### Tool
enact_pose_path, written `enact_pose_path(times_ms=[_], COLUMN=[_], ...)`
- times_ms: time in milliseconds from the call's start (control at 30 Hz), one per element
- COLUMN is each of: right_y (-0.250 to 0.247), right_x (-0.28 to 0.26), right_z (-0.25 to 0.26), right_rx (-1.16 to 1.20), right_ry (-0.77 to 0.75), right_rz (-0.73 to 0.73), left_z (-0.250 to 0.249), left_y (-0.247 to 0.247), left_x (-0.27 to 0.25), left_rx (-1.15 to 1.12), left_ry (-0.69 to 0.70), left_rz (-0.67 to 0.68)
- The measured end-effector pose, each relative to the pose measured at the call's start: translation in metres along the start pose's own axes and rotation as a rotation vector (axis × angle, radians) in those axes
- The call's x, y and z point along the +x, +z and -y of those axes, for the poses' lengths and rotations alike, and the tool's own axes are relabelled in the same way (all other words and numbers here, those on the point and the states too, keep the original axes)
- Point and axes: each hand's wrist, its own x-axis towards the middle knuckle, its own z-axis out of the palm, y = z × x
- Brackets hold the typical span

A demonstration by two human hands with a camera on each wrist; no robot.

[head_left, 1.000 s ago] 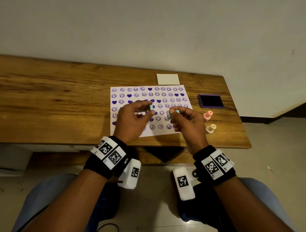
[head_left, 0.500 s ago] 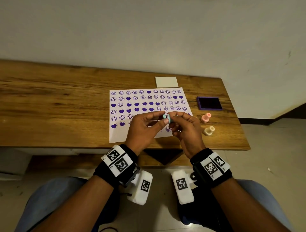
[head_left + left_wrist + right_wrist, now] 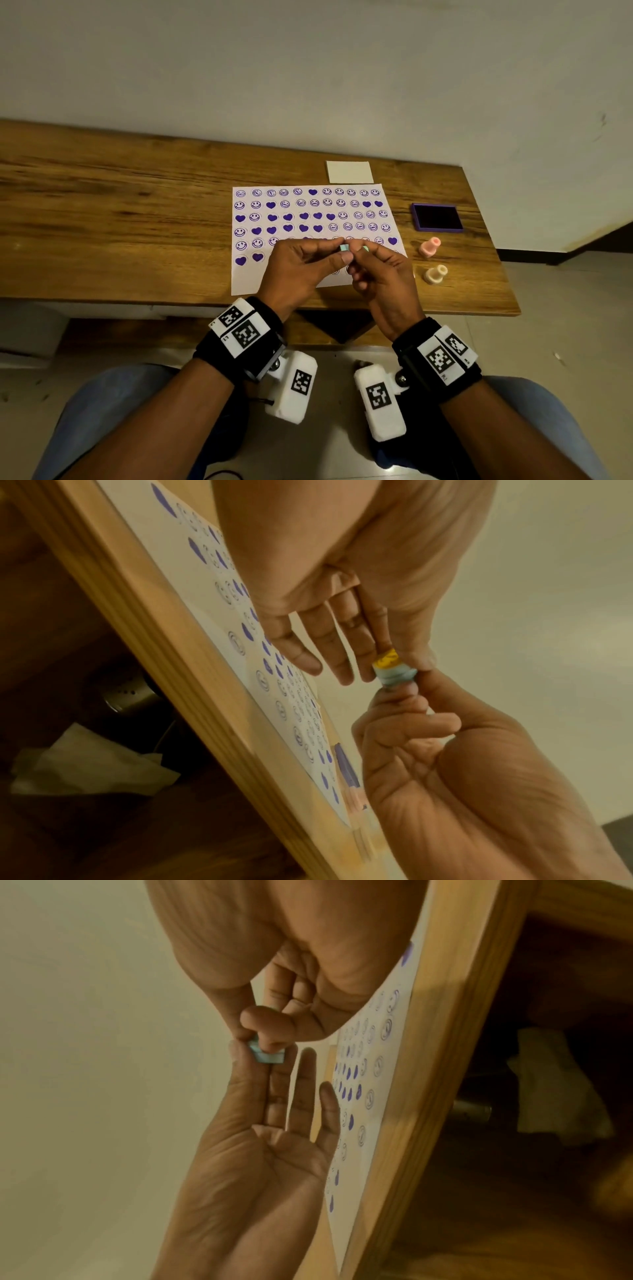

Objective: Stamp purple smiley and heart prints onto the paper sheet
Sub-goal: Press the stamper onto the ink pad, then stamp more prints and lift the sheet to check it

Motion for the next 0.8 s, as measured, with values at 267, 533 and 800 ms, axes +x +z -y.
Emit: enact_pose_path(times_ms=[267,533,800], right_y=[-0.011,-0.130,-0.158], right_x=[0.005,0.038,0.047], right_z=[0.034,0.085,0.065], right_rx=[-0.475,-1.244,-1.353], right_ry=[-0.134,-0.134,0.167], right_rz=[-0.066,-0.554,-0.462], left_z=[0.000,-0.002,-0.010], left_y=[-0.015,-0.077,-0.113], left_x=[0.005,0.014,0.010], left_rx=[0.518,1.191,1.333], left_ry=[-0.027,0.019,-0.084], left_rz=[0.031,-0.134,-0.167])
